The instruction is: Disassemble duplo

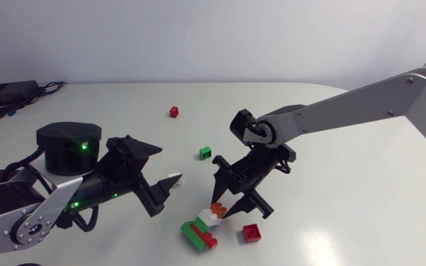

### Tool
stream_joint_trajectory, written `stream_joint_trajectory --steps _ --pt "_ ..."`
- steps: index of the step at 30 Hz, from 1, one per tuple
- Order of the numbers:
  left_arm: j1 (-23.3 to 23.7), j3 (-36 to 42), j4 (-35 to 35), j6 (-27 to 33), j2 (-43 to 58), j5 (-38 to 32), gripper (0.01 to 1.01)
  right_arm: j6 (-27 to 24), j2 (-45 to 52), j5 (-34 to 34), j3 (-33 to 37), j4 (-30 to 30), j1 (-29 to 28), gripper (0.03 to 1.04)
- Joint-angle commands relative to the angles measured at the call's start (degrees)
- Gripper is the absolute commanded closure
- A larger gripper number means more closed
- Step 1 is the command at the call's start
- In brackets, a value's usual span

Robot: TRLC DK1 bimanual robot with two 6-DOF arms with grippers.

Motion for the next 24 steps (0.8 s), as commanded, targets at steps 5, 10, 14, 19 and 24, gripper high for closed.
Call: stream_joint_trajectory --steps 5,10,14,19,24 --pt "-0.41 -0.64 0.41 0.84 0.62 0.41 0.08 -2.71 1.59 -0.18 1.08 -2.2 1.52 0.57" --pt "-0.41 -0.64 0.41 1.02 0.62 0.41 0.08 -3.33 1.68 -0.01 1.17 -3.35 1.43 0.68" --pt "-0.41 -0.64 0.41 1.02 0.71 0.41 0.08 -3.59 1.59 0.34 1.08 -3.96 1.43 0.68" --pt "-0.5 -0.47 0.5 1.19 0.97 0.41 0.08 -3.5 1.59 0.61 0.9 -4.05 1.25 0.64" --pt "-0.41 -0.47 0.58 1.19 1.06 0.41 0.08 -3.15 1.59 0.87 1.08 -4.14 0.81 0.6"
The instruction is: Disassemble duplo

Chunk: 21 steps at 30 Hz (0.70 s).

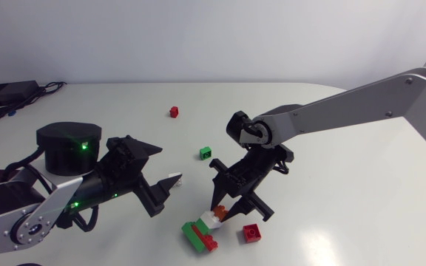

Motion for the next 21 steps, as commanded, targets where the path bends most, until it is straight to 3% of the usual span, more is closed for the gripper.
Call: stream_joint_trajectory --steps 1,4,6,12,21 --pt "-0.41 -0.38 0.58 0.98 1.15 0.41 0.08 -1.77 1.57 0.59 0.38 -1.16 -0.37 0.6" --pt "-0.41 -0.38 0.67 0.98 1.5 0.41 0.08 -1.77 1.74 0.67 0.12 -1.16 -0.46 0.62" --pt "-0.32 -0.29 0.67 0.98 1.67 0.41 0.08 -1.68 2.09 1.03 0.38 -1.25 -0.46 0.75" --pt "-0.15 -0.12 0.67 0.98 1.85 0.41 0.08 -1.95 1.74 1.03 -0.06 -2.13 -0.63 0.84" --pt "0.29 -0.12 0.67 0.98 1.58 0.41 0.08 5.87 -2.83 4.1 -1.12 -2.31 -0.63 0.84"
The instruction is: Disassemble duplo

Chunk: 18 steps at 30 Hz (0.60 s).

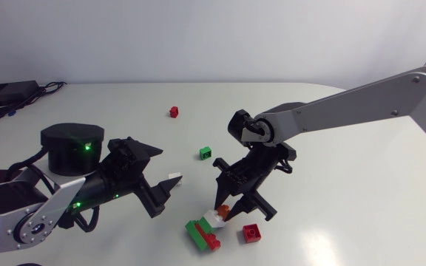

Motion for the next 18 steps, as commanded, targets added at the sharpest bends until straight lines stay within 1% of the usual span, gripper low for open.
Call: stream_joint_trajectory --steps 1,8,11,12,13,14,15,18 --pt "0.36 -0.12 0.65 0.98 0.49 0.41 0.08 3.5 -2.35 2.03 -1.16 -0.8 -0.24 0.84" --pt "1.59 -0.12 0.74 0.89 -0.12 0.41 0.08 15.45 -3.93 3.79 3.06 -0.45 -0.94 0.84" --pt "3.61 -0.12 0.39 -0.87 -1.97 1.03 0.079 22.75 -4.28 3.79 5.7 0.34 -1.03 0.83" --pt "4.49 -0.12 -0.76 -1.31 -3.02 3.22 0.074 26.79 -4.37 3.79 7.1 0.96 -1.03 0.78" --pt "5.81 -0.47 -1.9 -1.92 -4.87 7.79 0.067 29.6 -4.37 3.79 8.51 0.61 -0.94 0.78" --pt "7.92 -1.26 -1.99 -2.89 -7.33 14.21 0.07 31.98 -4.46 3.79 9.65 0.08 -0.85 0.78" --pt "9.94 -1.7 -1.99 -4.03 -9.09 17.99 0.07 34.26 -4.64 3.88 10.88 -0.62 -0.68 0.78" --pt "15.83 -2.23 -0.41 -6.49 -11.02 24.84 0.072 36.9 -5.6 4.31 11.41 -1.41 0.03 0.78"
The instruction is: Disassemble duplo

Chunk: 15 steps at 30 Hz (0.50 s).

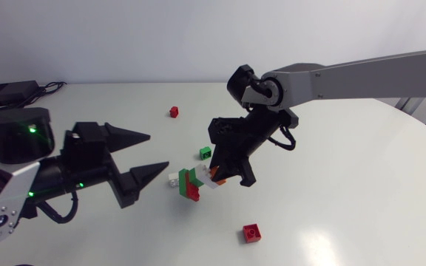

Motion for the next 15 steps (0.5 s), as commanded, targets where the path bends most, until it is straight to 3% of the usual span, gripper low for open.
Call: stream_joint_trajectory --steps 1,5,9,12,15 --pt "4.01 -1.48 0.51 -3.48 -1.3 4.26 0.07 5.23 -1.91 0.89 0.72 -1.3 0.97 0.78" --pt "5.68 -1.13 0.69 -5.24 -0.94 6.99 0.07 10.59 -3.67 1.33 -0.25 1.33 1.93 0.78" --pt "10.34 1.07 0.51 -9.19 3.27 15.25 0.07 17.8 -10.61 4.67 -7.8 14.08 4.22 0.78" --pt "12.89 3.44 -0.81 -11.39 7.23 23.34 0.072 19.29 -16.32 9.59 -14.75 22.69 7.91 0.78" --pt "14.29 5.29 -3.71 -11.3 9.16 31.33 0.072 19.29 -18.26 12.66 -18.35 25.94 11.6 0.78"
